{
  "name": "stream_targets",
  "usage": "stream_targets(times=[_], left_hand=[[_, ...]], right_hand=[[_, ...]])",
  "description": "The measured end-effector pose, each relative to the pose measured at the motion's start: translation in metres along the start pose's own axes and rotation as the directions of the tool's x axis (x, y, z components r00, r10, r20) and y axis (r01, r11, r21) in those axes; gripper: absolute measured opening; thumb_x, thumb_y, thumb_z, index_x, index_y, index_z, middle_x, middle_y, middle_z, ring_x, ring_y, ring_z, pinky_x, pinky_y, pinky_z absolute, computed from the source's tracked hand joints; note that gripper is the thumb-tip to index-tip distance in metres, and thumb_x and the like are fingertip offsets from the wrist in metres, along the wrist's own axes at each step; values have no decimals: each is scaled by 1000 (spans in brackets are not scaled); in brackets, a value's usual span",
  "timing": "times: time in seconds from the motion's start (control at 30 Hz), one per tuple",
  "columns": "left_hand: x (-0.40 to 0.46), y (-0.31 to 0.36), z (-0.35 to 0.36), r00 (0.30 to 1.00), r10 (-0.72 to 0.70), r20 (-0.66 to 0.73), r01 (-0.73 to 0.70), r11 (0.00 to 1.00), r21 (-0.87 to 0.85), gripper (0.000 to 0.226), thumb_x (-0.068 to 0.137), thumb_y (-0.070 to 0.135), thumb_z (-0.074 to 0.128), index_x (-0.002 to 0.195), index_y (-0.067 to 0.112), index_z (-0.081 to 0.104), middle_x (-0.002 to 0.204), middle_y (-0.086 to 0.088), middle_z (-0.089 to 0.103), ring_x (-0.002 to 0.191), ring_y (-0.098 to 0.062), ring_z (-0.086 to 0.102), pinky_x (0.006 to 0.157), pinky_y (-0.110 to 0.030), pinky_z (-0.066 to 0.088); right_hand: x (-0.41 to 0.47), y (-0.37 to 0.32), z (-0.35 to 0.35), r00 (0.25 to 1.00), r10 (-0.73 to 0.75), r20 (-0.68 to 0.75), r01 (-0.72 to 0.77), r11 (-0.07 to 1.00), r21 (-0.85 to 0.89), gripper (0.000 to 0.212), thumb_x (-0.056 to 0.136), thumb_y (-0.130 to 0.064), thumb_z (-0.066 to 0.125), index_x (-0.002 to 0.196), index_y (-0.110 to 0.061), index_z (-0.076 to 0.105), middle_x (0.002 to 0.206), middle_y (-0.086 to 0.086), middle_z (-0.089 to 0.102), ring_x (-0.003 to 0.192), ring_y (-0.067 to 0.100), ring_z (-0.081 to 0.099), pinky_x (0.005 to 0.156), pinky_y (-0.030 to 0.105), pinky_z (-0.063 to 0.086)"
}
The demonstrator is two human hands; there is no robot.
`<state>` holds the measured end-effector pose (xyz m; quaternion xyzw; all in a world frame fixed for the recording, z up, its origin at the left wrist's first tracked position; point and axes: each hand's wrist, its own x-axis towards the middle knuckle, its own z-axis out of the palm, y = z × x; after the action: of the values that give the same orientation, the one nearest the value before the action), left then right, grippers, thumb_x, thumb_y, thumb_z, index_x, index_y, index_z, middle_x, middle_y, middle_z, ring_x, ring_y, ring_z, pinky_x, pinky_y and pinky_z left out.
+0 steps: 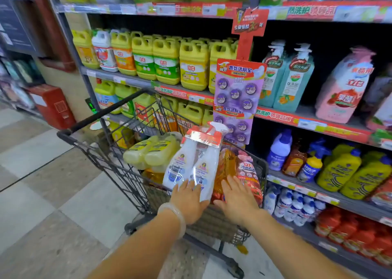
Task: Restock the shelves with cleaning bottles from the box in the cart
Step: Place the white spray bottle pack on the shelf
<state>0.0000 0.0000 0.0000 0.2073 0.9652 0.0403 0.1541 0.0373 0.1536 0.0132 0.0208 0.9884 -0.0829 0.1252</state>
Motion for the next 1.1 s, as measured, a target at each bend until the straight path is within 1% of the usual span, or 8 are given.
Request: stream_targets(times=[0.3, 0.4, 0.53, 0.67, 0.77, 0.83, 0.9, 1.1], left_hand=[[120, -93, -13, 999, 26, 32, -25, 999, -27, 66, 98, 49, 33, 151, 15, 13, 158, -10, 13, 146, -26, 12, 118, -46, 16], [146, -111, -11, 999, 21, 45, -15, 991, -131, 64, 97, 46, 39, 150, 17, 17, 155, -9, 20, 142, -28, 22, 116, -44, 20], [163, -121, -3, 998, 0, 59, 17, 959, -284, 70, 93, 42, 48, 147, 9, 18, 148, -11, 30, 132, -31, 36, 109, -41, 32], [175, -125, 11, 995, -81, 64, 101, 895, -434, 75, 87, 42, 60, 141, 3, 26, 139, -15, 40, 122, -33, 46, 103, -39, 39], [179, -125, 17, 986, -141, 88, 166, 836, -523, 68, 85, 38, 64, 135, 5, 31, 125, -12, 53, 112, -29, 55, 93, -35, 44], [181, -124, 20, 981, -172, 88, 192, 800, -569, 65, 82, 35, 68, 130, 7, 34, 116, -10, 58, 105, -28, 59, 90, -36, 49], [184, -123, 19, 974, -213, 79, 217, 771, -598, 65, 75, 33, 75, 124, 6, 41, 111, -10, 62, 103, -28, 61, 90, -40, 50], [182, -114, 5, 953, -292, 87, 269, 674, -688, 55, 63, 28, 85, 101, 8, 52, 96, -8, 66, 90, -27, 65, 76, -38, 54]], right_hand=[[117, -9, 7, 988, 138, 73, -141, 989, 37, 72, 97, -50, 35, 152, -15, 4, 160, 7, -3, 148, 24, -2, 121, 42, 6], [138, -14, 16, 979, 190, 75, -199, 969, 145, 78, 96, -47, 40, 152, -11, -1, 160, 9, -3, 148, 25, 2, 120, 40, 9], [148, -20, 28, 964, 262, 37, -260, 913, 313, 91, 92, -44, 52, 151, -10, -8, 159, 9, 0, 146, 26, 13, 117, 37, 22], [153, -27, 45, 939, 340, -59, -249, 788, 563, 105, 81, -33, 72, 151, -12, -4, 156, 7, 9, 143, 23, 19, 113, 33, 24], [163, -21, 67, 880, 474, 10, -302, 544, 783, 114, 58, -33, 86, 147, -19, 15, 142, 3, 40, 128, 20, 44, 107, 40, 40], [169, -16, 81, 852, 503, 142, -387, 425, 818, 101, 48, -43, 86, 133, -16, 39, 123, 0, 60, 110, 18, 61, 95, 41, 51], [174, -11, 91, 834, 505, 225, -448, 381, 809, 87, 45, -49, 85, 118, -14, 54, 109, 1, 68, 96, 16, 66, 84, 37, 56], [166, -9, 73, 830, 517, 207, -405, 305, 862, 53, 60, -21, 88, 105, -10, 62, 100, 5, 71, 90, 18, 68, 76, 33, 56]])
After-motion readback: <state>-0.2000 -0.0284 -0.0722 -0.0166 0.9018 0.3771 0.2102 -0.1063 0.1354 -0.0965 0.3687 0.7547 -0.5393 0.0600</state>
